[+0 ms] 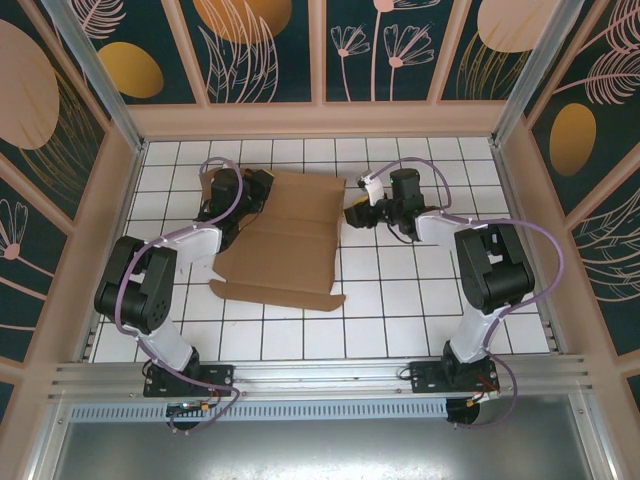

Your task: Fold the paper box

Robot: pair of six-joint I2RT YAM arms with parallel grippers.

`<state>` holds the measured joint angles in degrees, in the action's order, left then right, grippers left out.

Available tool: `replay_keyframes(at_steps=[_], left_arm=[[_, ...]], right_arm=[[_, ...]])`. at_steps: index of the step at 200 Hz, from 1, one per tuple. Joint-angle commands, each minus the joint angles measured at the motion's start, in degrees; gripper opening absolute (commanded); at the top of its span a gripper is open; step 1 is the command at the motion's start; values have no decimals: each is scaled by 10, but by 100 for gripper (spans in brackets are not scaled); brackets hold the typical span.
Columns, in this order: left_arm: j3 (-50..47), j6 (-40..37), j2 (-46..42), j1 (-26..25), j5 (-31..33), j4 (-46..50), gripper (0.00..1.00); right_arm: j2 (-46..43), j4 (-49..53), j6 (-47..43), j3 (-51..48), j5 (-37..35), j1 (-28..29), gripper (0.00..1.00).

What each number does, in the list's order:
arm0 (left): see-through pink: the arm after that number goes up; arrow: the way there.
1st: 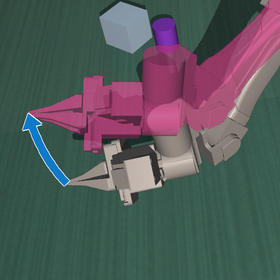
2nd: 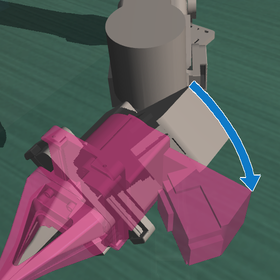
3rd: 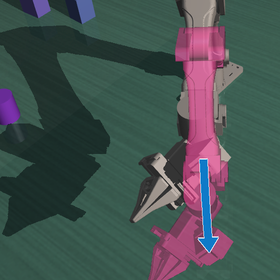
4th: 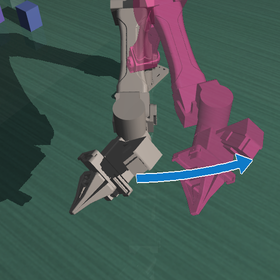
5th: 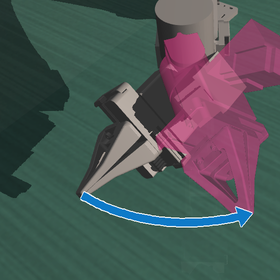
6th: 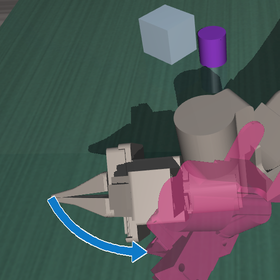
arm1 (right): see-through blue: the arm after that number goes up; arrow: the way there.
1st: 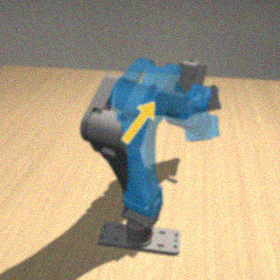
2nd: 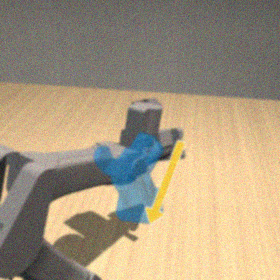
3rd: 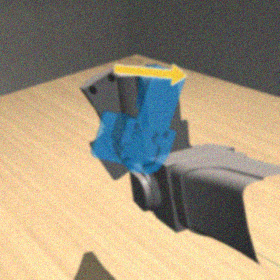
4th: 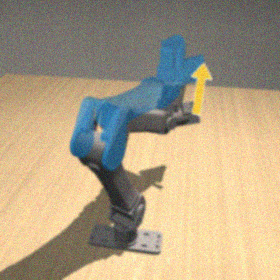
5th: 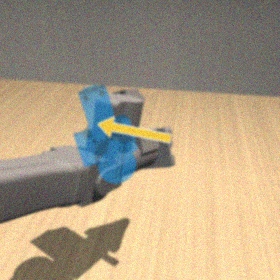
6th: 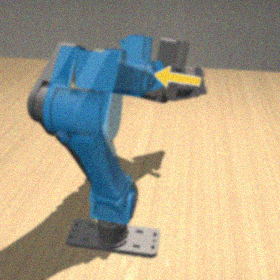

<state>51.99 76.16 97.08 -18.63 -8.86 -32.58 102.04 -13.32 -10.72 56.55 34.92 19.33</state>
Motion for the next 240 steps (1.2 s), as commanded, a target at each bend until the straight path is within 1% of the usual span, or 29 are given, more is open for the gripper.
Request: replay_keyframes(at_steps=[1,27,50,56,103,120,152,177,194,207,240], left_arm=[[2,-11,6,0,-17,-7,0],[13,-18,6,3,-14,9,0],[29,-9,8,9,-26,22,0],[34,-8,25,10,-31,24,0],[82,-17,42,12,-40,66,0],[112,-16,60,13,-48,102,0],[185,2,111,16,-86,176,0],[226,13,143,18,-108,223,0],[246,18,156,20,-104,265,0],[259,20,165,21,-104,288,0],[273,23,171,22,-110,301,0]], right_arm=[[-24,-10,-1,15,42,7,58],[-39,-12,4,13,58,3,62],[-43,3,7,20,78,-7,71],[-43,6,8,21,85,-11,72],[-17,11,37,47,138,-25,72],[5,25,40,65,130,-25,72],[40,48,50,102,122,-26,73],[64,65,59,129,99,-30,73],[75,64,75,141,85,-36,74],[84,55,100,146,91,-46,74],[96,54,117,151,104,-52,74]])
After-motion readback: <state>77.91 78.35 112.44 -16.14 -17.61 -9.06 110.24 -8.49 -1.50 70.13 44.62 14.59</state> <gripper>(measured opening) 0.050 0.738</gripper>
